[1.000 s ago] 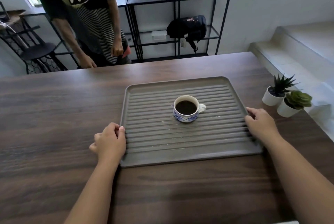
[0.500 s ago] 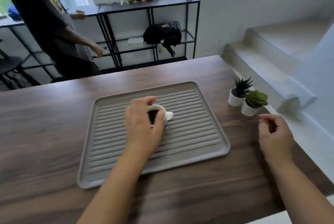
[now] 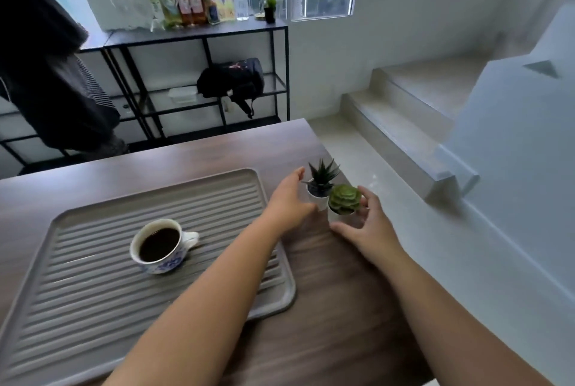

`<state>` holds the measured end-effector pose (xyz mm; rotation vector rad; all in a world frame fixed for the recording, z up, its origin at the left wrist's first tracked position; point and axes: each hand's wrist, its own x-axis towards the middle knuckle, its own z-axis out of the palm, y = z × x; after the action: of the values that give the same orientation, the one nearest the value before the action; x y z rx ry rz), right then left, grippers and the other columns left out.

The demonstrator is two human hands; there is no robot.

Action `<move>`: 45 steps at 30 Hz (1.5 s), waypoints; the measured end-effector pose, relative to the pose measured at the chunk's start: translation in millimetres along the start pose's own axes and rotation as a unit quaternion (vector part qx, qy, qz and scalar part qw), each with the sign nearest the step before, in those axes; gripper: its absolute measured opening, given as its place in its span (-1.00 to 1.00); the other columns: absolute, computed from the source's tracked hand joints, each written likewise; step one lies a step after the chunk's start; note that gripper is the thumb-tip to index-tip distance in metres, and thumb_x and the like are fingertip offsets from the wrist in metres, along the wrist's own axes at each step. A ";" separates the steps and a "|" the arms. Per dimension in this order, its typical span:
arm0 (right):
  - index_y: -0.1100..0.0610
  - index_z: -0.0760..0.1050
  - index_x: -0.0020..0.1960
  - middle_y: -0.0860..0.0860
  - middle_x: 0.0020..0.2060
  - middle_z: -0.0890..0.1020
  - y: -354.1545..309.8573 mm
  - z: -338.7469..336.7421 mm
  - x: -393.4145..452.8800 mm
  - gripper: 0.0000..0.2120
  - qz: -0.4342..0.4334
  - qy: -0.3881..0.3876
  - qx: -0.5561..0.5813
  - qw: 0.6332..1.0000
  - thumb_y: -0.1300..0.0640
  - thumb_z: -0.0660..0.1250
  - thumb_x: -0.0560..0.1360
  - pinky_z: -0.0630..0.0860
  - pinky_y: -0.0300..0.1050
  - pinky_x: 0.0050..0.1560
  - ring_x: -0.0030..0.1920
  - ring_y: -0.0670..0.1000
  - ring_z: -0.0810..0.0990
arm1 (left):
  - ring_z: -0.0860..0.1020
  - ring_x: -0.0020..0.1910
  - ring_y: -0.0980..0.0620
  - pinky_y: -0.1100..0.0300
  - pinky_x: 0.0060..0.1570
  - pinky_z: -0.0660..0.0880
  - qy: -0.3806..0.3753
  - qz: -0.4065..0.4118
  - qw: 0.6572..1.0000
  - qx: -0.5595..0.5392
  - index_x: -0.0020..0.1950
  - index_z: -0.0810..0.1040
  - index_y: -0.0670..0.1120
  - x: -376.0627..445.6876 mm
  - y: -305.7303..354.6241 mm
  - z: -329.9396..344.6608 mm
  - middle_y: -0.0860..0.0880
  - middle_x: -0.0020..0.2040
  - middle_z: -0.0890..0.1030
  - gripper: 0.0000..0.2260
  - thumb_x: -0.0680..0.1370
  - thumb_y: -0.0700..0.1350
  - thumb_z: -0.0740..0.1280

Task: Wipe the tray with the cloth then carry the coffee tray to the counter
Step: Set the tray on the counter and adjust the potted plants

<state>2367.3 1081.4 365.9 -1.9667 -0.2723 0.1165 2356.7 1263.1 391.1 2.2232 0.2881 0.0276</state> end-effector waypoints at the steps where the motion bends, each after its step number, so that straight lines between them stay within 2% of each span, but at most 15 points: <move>1: -0.02 0.23 0.39 -0.28 0.04 0.47 1.0 0.8 2.6 -0.17 -0.003 -0.005 0.005 1.000 0.13 0.58 0.25 0.38 -0.52 -0.01 0.10 -0.15 0.53 | 0.36 0.42 0.00 0.07 0.40 0.32 -0.007 0.002 1.000 -0.005 0.55 0.19 -0.06 5.6 -0.6 0.4 0.00 0.48 0.35 -0.21 0.41 -0.17 0.50; 4: -0.06 0.25 0.38 -0.20 0.05 0.52 1.8 2.3 11.3 -0.21 0.000 -0.010 -0.001 1.000 0.08 0.57 0.27 0.38 -0.55 -0.07 0.01 -0.22 0.56 | 0.45 0.32 0.00 0.10 0.32 0.39 -0.027 0.004 0.999 -0.026 0.40 0.40 0.02 20.9 -6.7 2.5 0.03 0.35 0.51 -0.35 0.35 -0.17 0.53; 6: -0.09 0.27 0.36 -0.16 0.10 0.56 3.5 3.2 17.5 -0.24 -0.003 -0.016 -0.003 1.000 0.04 0.57 0.27 0.42 -0.47 0.00 0.02 -0.21 0.57 | 0.50 0.25 0.02 0.15 0.22 0.43 -0.034 -0.001 0.998 -0.052 0.27 0.50 0.03 29.5 -13.0 5.2 0.06 0.23 0.57 -0.44 0.31 -0.12 0.56; 9: -0.12 0.27 0.35 -0.14 0.12 0.57 8.0 4.5 26.3 -0.25 -0.007 -0.021 -0.007 1.000 0.02 0.56 0.27 0.47 -0.28 0.10 0.05 -0.16 0.58 | 0.53 0.05 0.08 0.22 0.09 0.46 -0.019 0.000 0.996 -0.085 0.16 0.52 0.04 37.4 -20.2 8.3 0.08 0.12 0.61 -0.49 0.26 -0.05 0.59; 12: -0.10 0.29 0.34 -0.14 0.11 0.57 10.6 5.5 37.6 -0.27 -0.017 -0.019 -0.006 1.000 0.04 0.56 0.27 0.49 -0.23 0.14 0.06 -0.17 0.58 | 0.48 -0.11 0.18 0.28 0.01 0.46 0.010 0.004 0.996 -0.084 0.15 0.51 0.05 42.7 -21.8 5.7 0.13 0.06 0.59 -0.52 0.29 -0.04 0.59; 16: -0.12 0.27 0.33 -0.28 -0.01 0.51 1.8 9.6 63.4 -0.29 -0.012 -0.013 -0.019 1.000 0.05 0.55 0.29 0.47 -0.23 0.07 -0.02 -0.14 0.59 | 0.55 0.01 0.06 0.32 -0.06 0.41 0.082 -0.029 0.992 -0.091 0.22 0.49 0.00 62.5 -21.0 -9.2 0.06 0.15 0.57 -0.51 0.34 -0.13 0.54; 19: -0.06 0.21 0.39 -0.14 0.02 0.48 -7.1 18.5 95.1 -0.22 -0.017 -0.009 -0.033 0.999 0.04 0.54 0.30 0.41 -0.18 0.06 -0.01 -0.04 0.56 | 0.56 0.02 0.04 0.25 -0.01 0.45 0.144 -0.065 0.982 -0.102 0.26 0.49 0.01 85.6 -19.9 -24.8 0.01 0.15 0.59 -0.50 0.35 -0.16 0.50; 23: 0.00 0.23 0.39 -0.12 0.04 0.49 -18.4 43.7 143.6 -0.26 -0.020 -0.017 -0.028 0.999 0.05 0.52 0.32 0.33 -0.26 -0.01 -0.03 -0.07 0.53 | 0.55 0.01 0.04 0.26 -0.05 0.41 0.190 -0.090 0.973 -0.096 0.25 0.48 -0.02 118.6 -21.6 -40.0 0.02 0.13 0.57 -0.50 0.34 -0.17 0.50; 25: 0.01 0.22 0.40 -0.10 0.09 0.52 -20.4 58.7 166.2 -0.28 -0.022 -0.028 -0.021 0.999 0.05 0.50 0.34 0.32 -0.29 0.00 0.01 -0.09 0.52 | 0.56 0.06 0.02 0.22 0.01 0.46 0.206 -0.099 0.969 -0.094 0.25 0.49 -0.02 135.4 -24.2 -44.3 0.02 0.13 0.58 -0.50 0.33 -0.16 0.50; 28: -0.02 0.17 0.41 -0.08 0.19 0.53 -21.1 77.4 196.2 -0.26 -0.018 -0.040 -0.021 0.999 -0.01 0.46 0.35 0.35 -0.25 0.05 0.11 -0.06 0.54 | 0.58 0.08 -0.01 0.13 0.14 0.50 0.226 -0.103 0.966 -0.071 0.23 0.53 -0.03 157.6 -27.7 -47.4 -0.02 0.10 0.62 -0.51 0.31 -0.12 0.51; 32: -0.01 0.03 0.48 0.02 0.27 0.51 -24.9 92.4 231.0 -0.17 -0.011 -0.024 -0.018 0.999 0.02 0.44 0.38 0.35 -0.21 0.11 0.21 0.05 0.52 | 0.58 0.11 -0.02 0.06 0.19 0.49 0.252 -0.111 0.960 -0.048 0.20 0.58 -0.03 181.8 -35.1 -46.7 -0.02 0.09 0.64 -0.52 0.30 -0.07 0.52; 37: 0.02 -0.10 0.52 0.11 0.25 0.51 -28.3 99.1 261.8 -0.10 0.000 0.011 0.010 1.000 0.12 0.43 0.41 0.30 -0.22 0.11 0.23 0.13 0.50 | 0.51 0.22 -0.04 0.13 0.26 0.41 0.281 -0.120 0.951 -0.050 0.34 0.50 -0.10 202.1 -37.4 -43.1 -0.08 0.22 0.55 -0.43 0.36 -0.07 0.53; 45: -0.04 -0.13 0.51 0.11 0.24 0.52 -27.7 109.7 288.5 -0.07 -0.008 0.009 0.017 1.000 -0.01 0.44 0.39 0.34 -0.21 0.08 0.21 0.11 0.51 | 0.49 0.22 -0.02 0.24 0.17 0.37 0.272 -0.098 0.957 -0.033 0.37 0.46 -0.13 223.0 -39.0 -39.1 -0.08 0.21 0.53 -0.42 0.40 -0.04 0.52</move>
<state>2620.3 1260.1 359.9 -1.9310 -0.2734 0.0915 2561.3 1364.8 367.0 2.0740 0.7937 0.5406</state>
